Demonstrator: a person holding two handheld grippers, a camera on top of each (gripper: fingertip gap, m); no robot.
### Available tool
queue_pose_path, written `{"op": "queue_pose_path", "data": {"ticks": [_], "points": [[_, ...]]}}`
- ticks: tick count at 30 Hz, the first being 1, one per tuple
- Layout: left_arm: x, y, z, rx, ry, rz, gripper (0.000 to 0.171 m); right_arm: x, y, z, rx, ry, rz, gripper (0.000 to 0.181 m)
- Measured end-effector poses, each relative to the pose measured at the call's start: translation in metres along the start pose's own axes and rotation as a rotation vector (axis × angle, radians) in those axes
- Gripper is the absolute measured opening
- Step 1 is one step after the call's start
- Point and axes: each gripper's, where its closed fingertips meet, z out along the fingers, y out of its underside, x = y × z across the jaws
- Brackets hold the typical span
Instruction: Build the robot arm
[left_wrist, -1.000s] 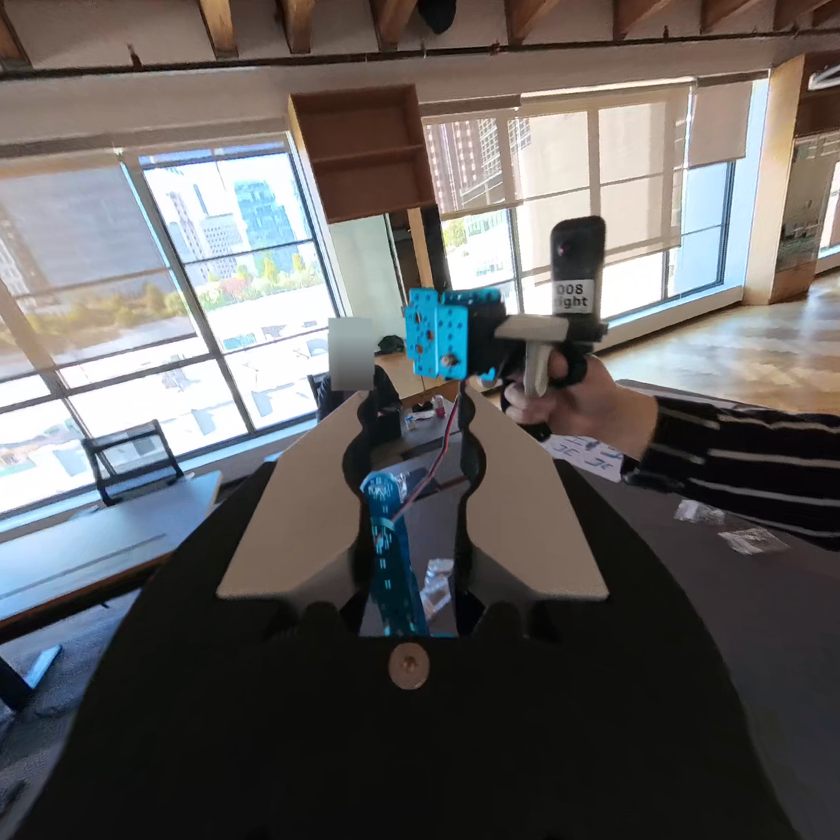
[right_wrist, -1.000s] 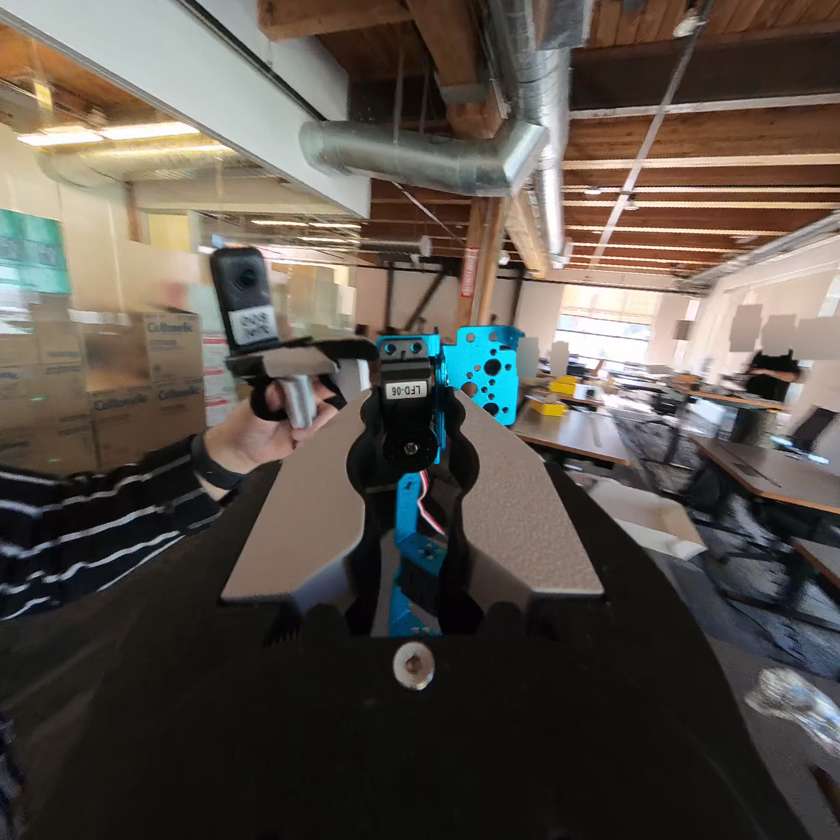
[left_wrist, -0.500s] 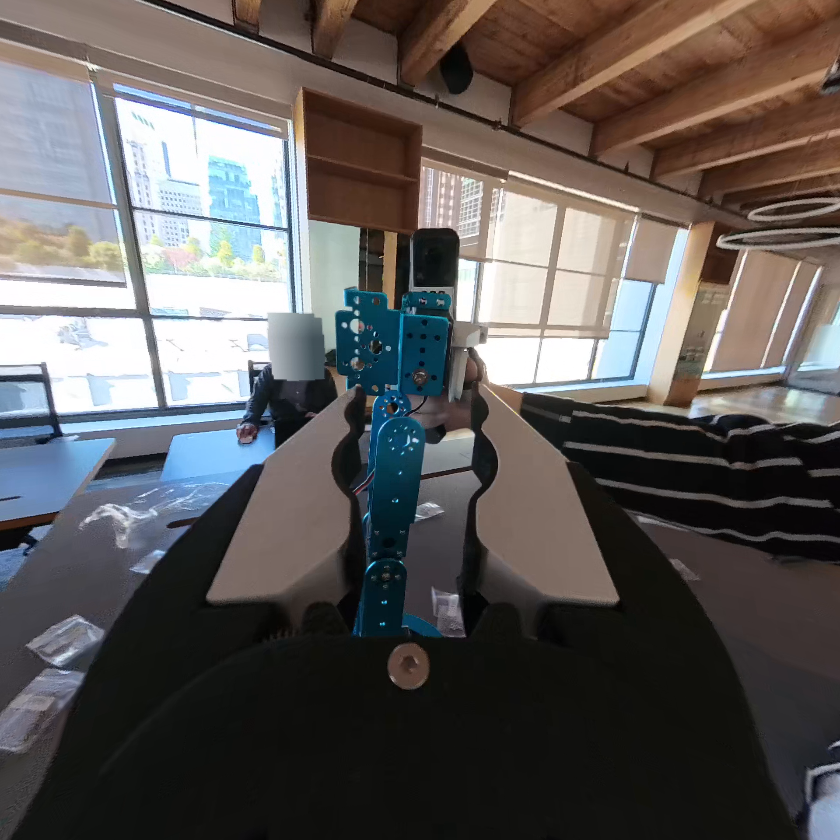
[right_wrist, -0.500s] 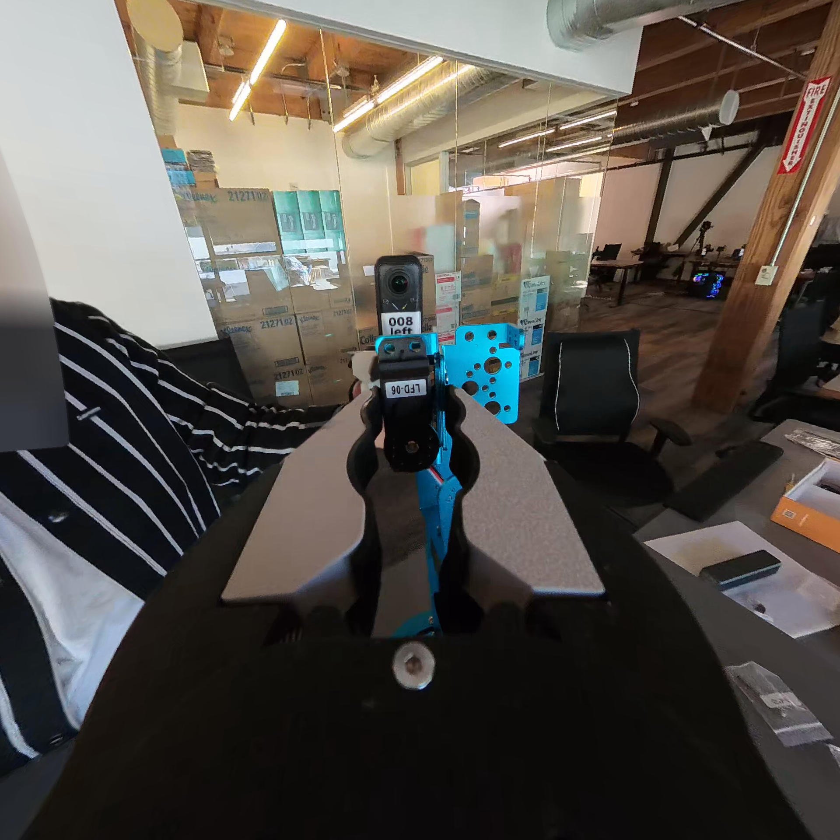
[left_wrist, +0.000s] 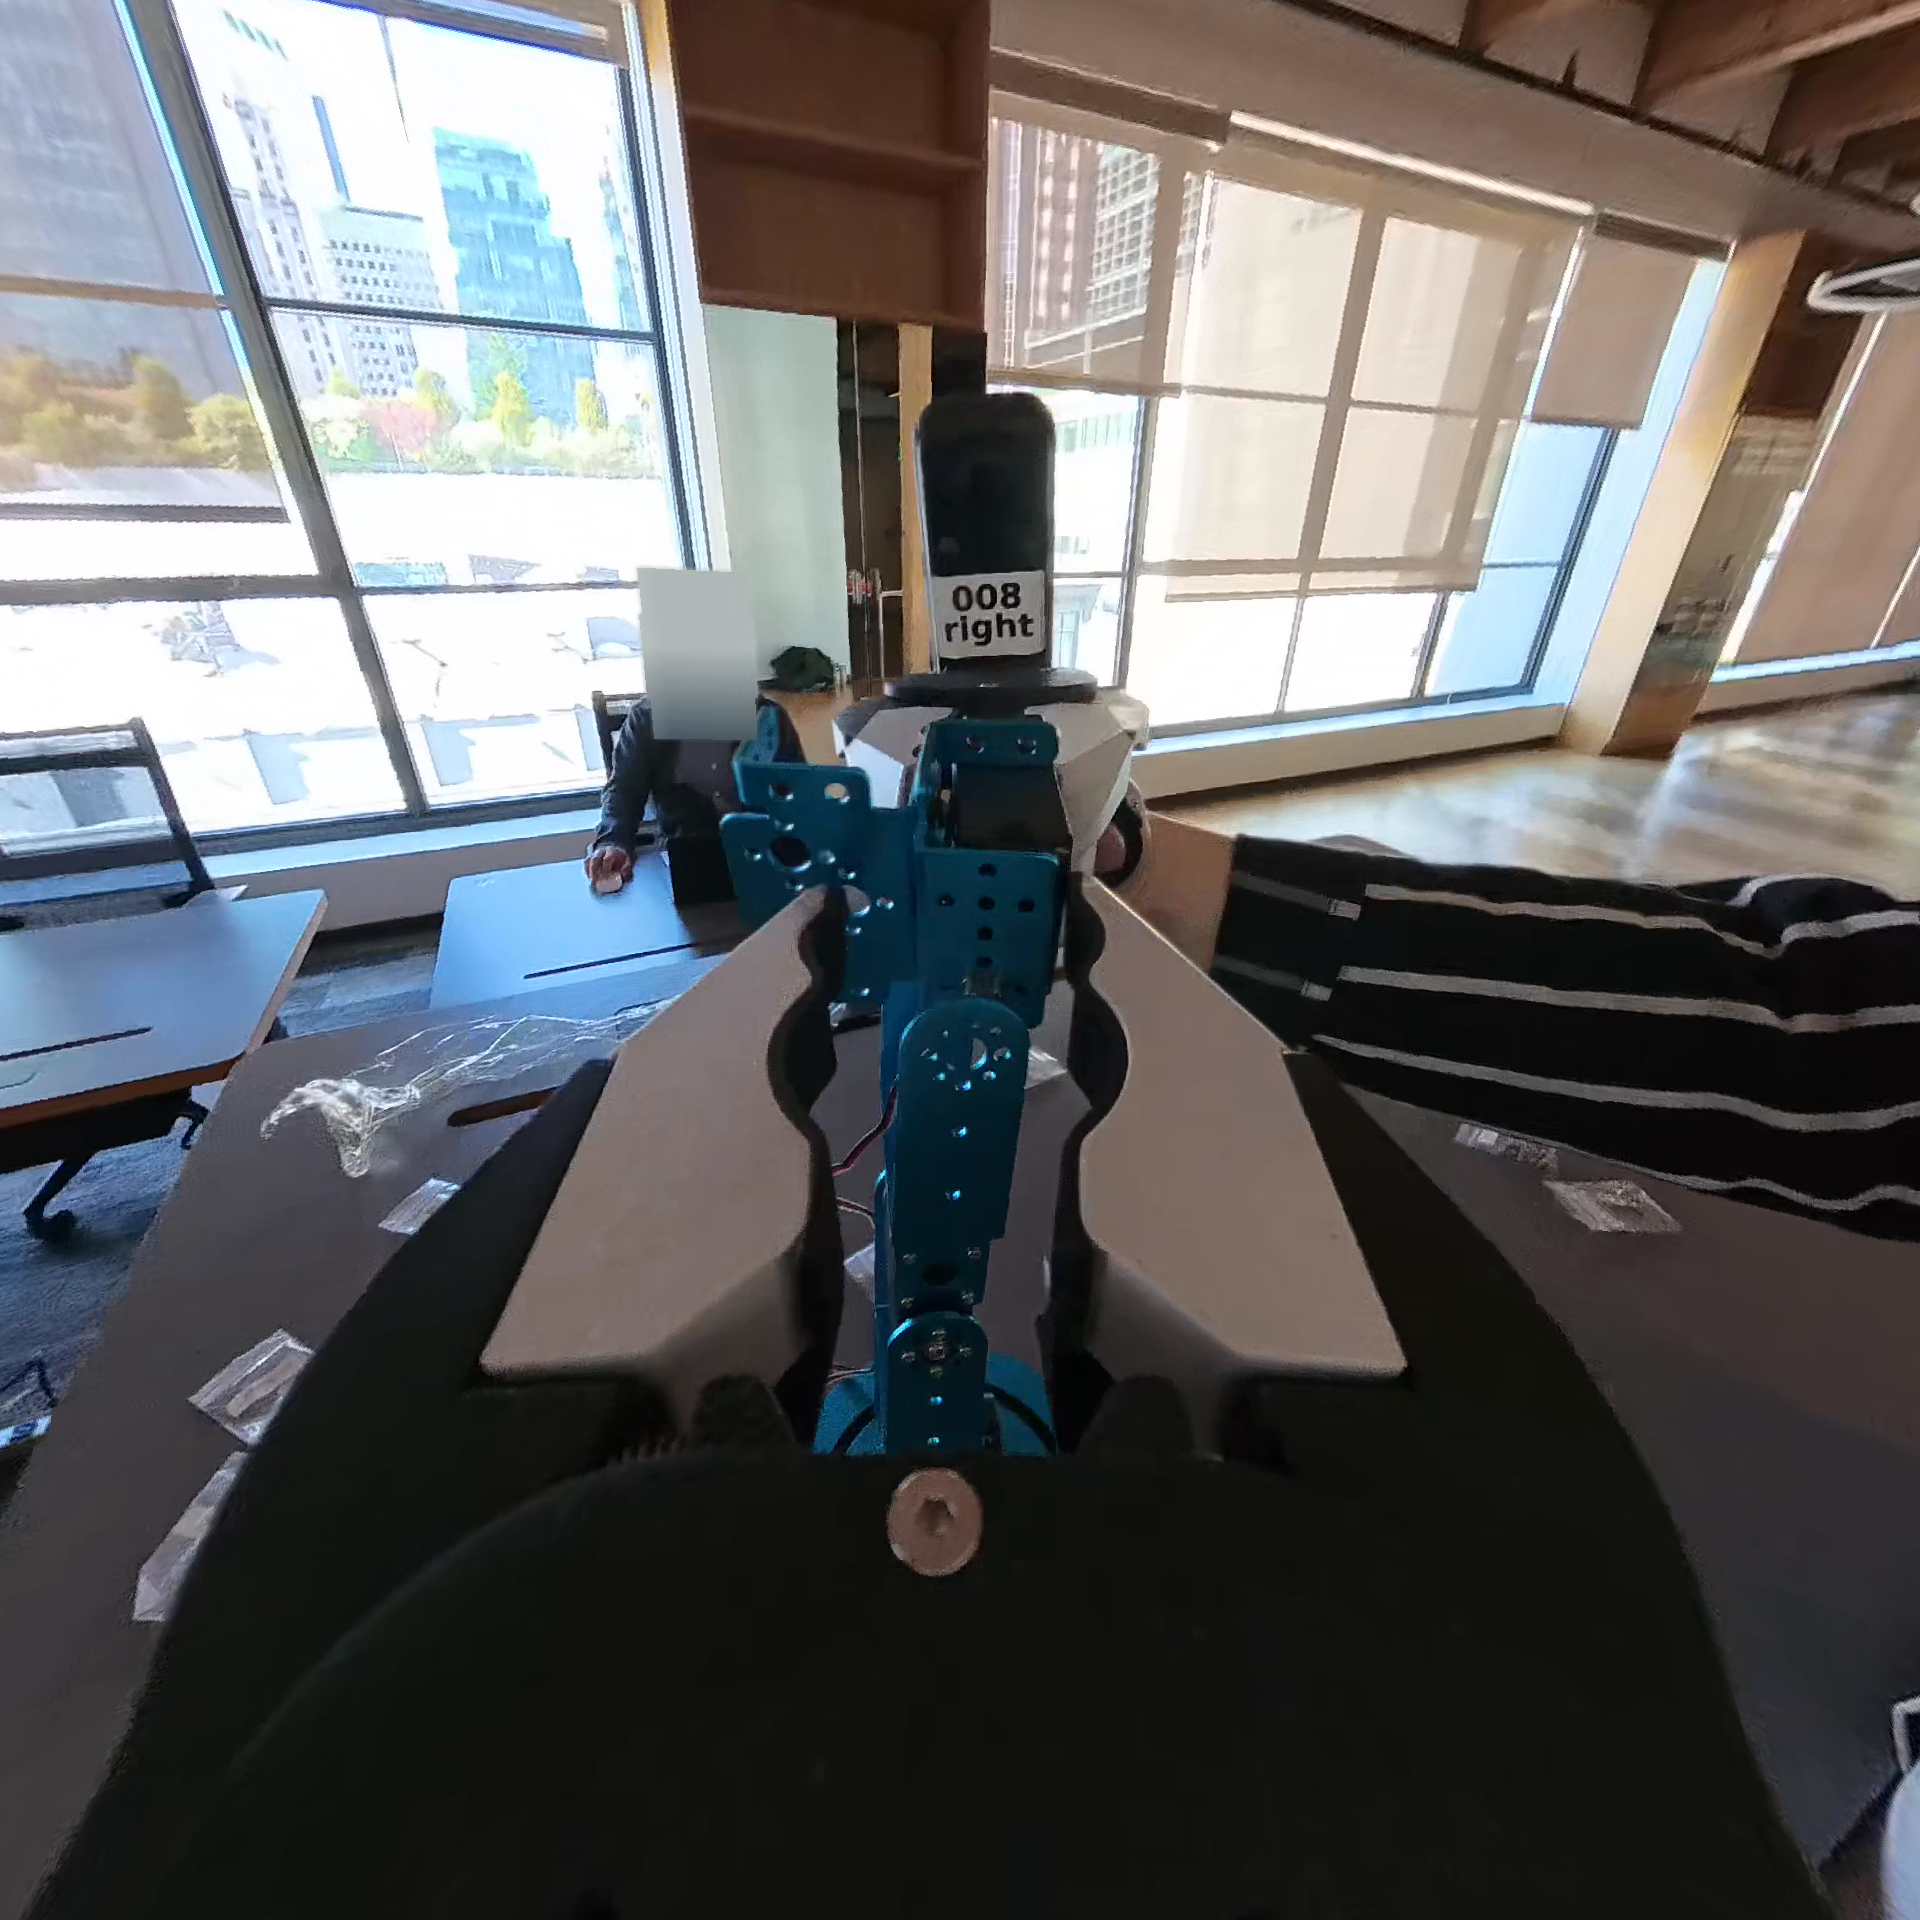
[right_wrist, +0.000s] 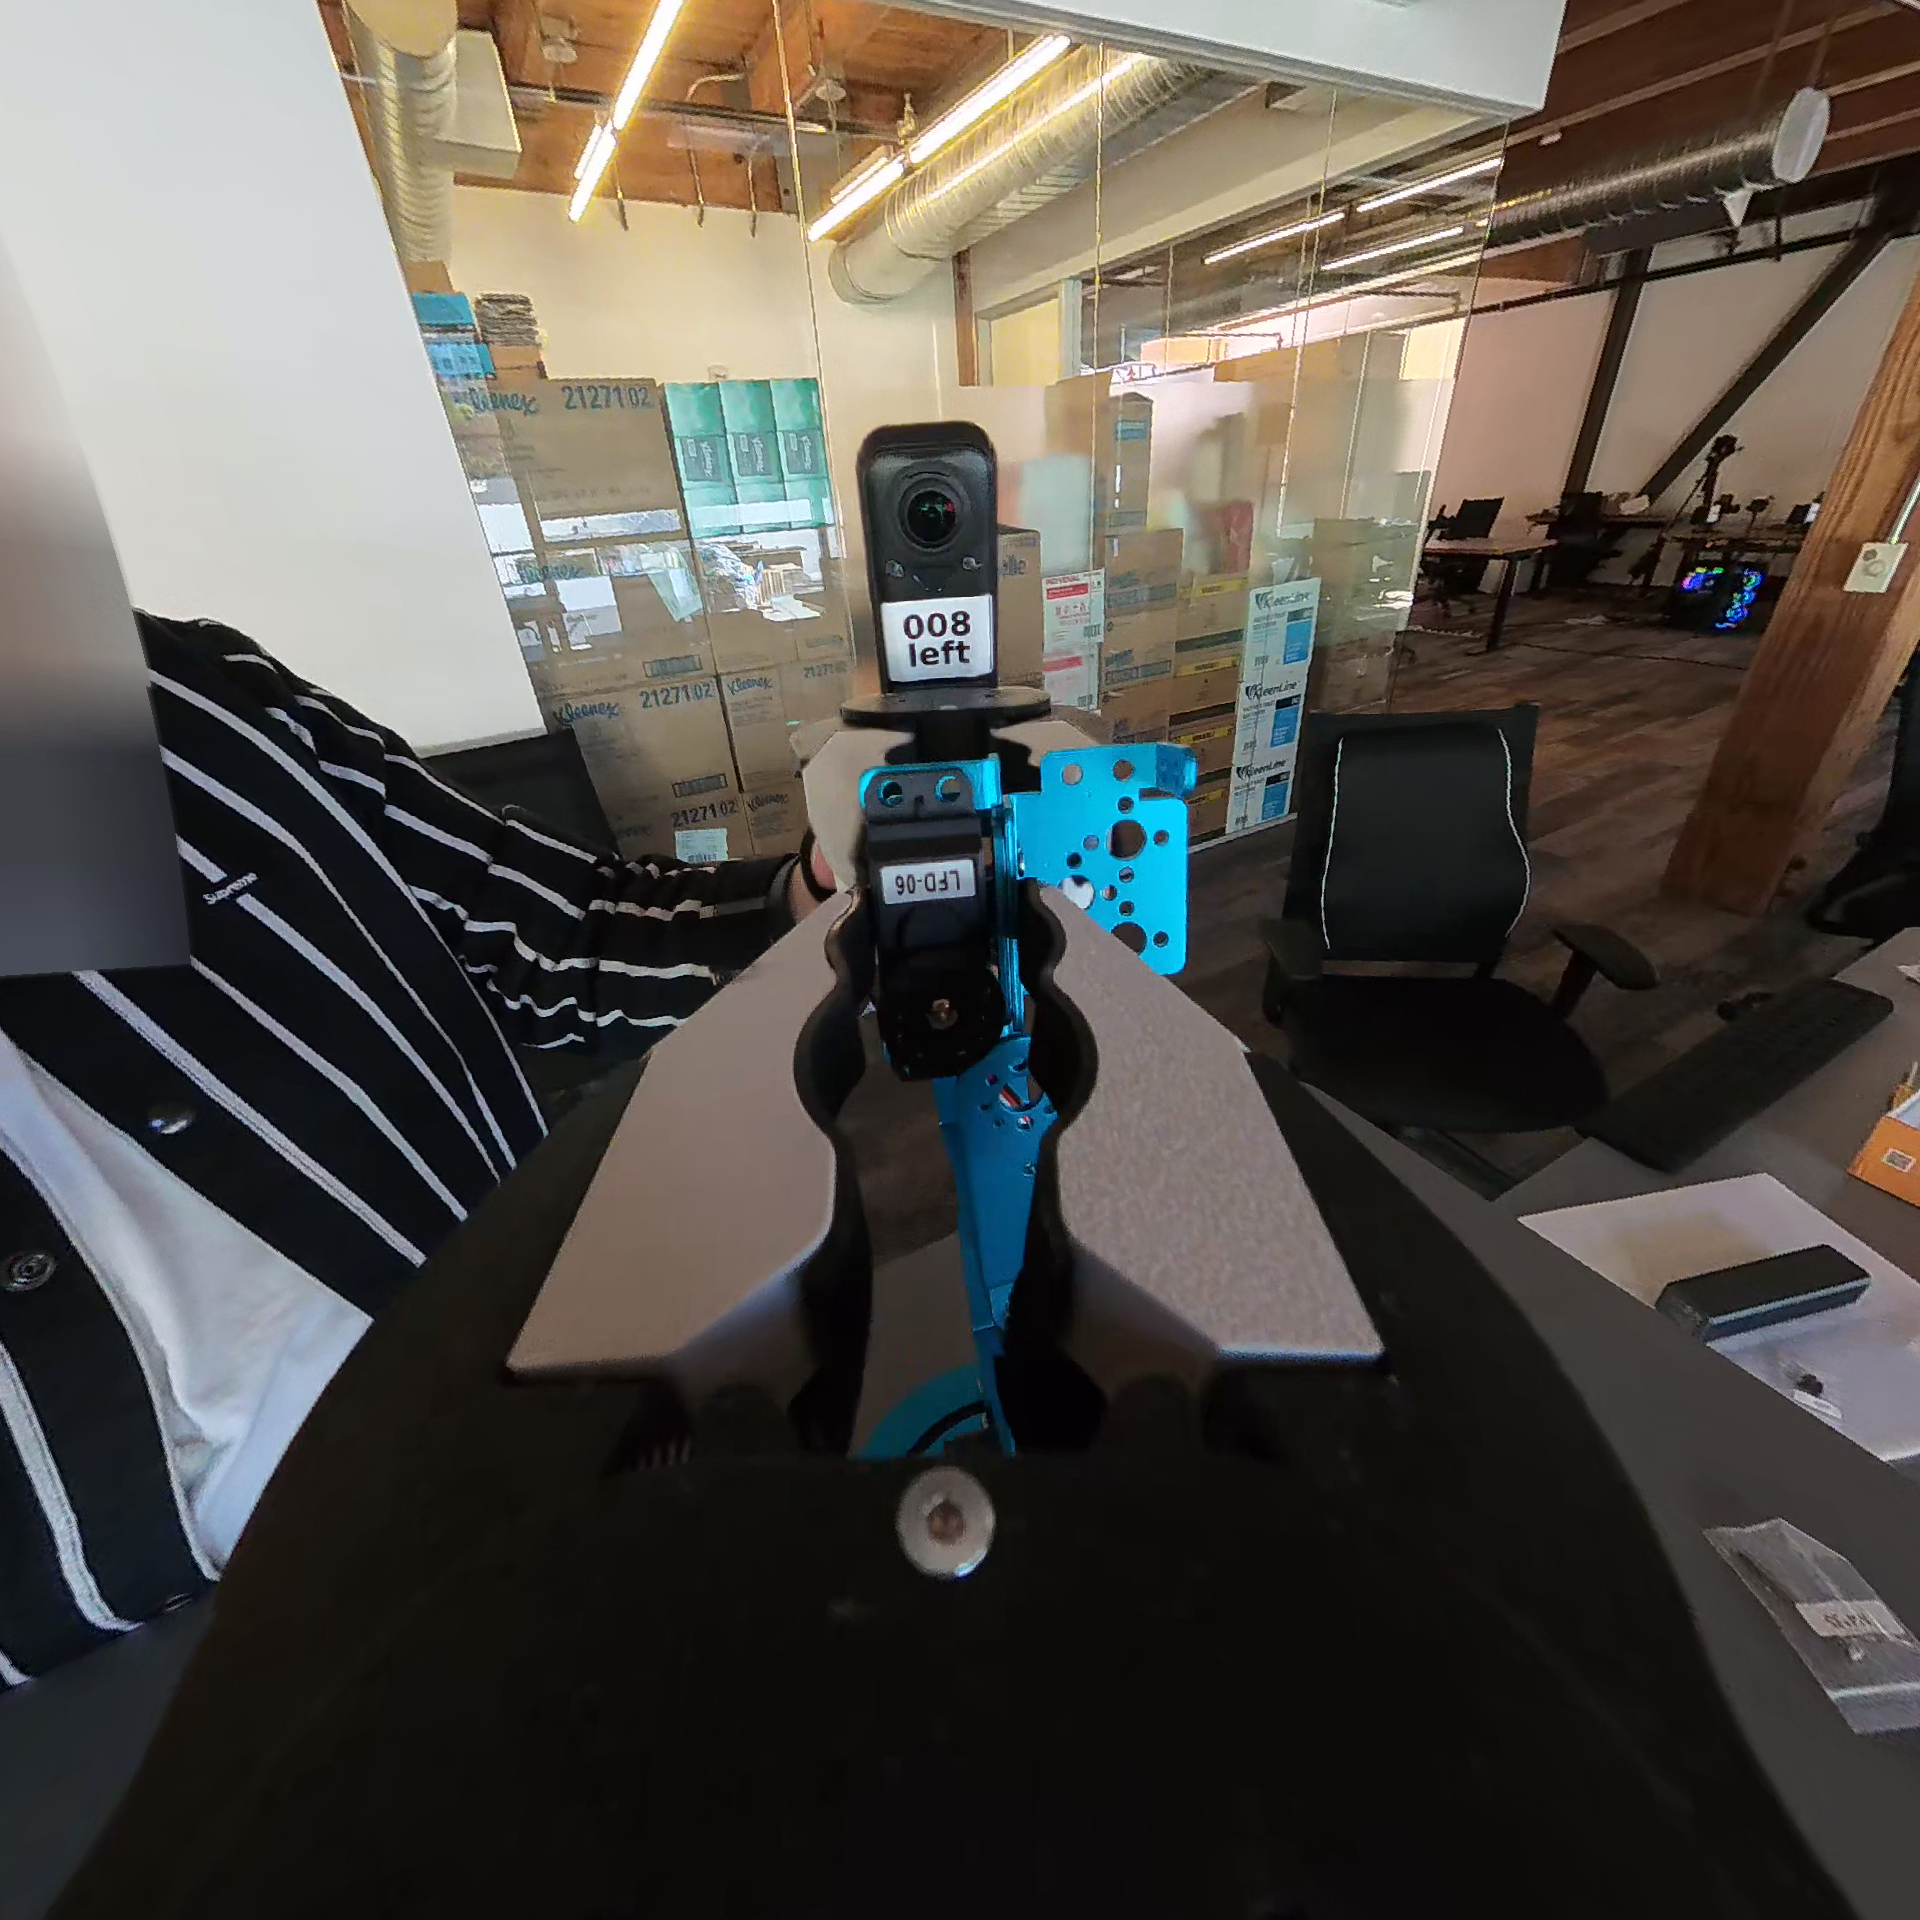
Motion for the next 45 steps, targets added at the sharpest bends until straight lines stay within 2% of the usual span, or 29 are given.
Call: {"op": "queue_pose_path", "data": {"ticks": [4,12,18,21,24,30,32,35,38,45], "points": [[0.007,-0.003,0.001,-0.009,0.01,0.045,0.023,0.0,-0.001,-0.001,0.028,-0.005,0.0,0.025],[0.009,0.001,-0.002,-0.02,0.032,0.029,0.024,-0.001,0.001,0.001,0.016,-0.009,-0.017,0.025],[0.001,-0.006,-0.009,0.036,0.01,0.021,0.04,0.0,0.004,0.003,-0.009,0.003,-0.036,0.025],[-0.003,-0.011,-0.019,0.095,0.024,-0.026,0.041,0.0,0.007,0.004,-0.015,0.013,-0.047,0.025],[-0.006,-0.005,-0.023,0.109,0.031,-0.064,0.041,0.0,0.006,0.004,0.013,0.013,-0.047,0.025],[0.004,-0.003,-0.013,0.119,0.077,-0.04,0.048,0.0,0.004,0.003,0.087,-0.004,-0.032,0.025],[0.006,0.002,-0.008,0.073,0.054,0.017,0.049,0.0,0.005,0.003,0.089,0.0,-0.038,0.025],[0.004,0.013,0.0,0.01,0.004,0.074,0.043,0.001,0.004,0.003,0.089,0.004,-0.038,0.025],[-0.002,0.01,0.003,0.033,-0.073,0.119,0.033,0.003,0.002,0.003,0.092,0.02,-0.045,0.026],[0.001,-0.004,0.002,0.104,-0.16,0.201,0.027,0.003,-0.009,0.003,0.168,0.081,-0.103,0.026]]}}
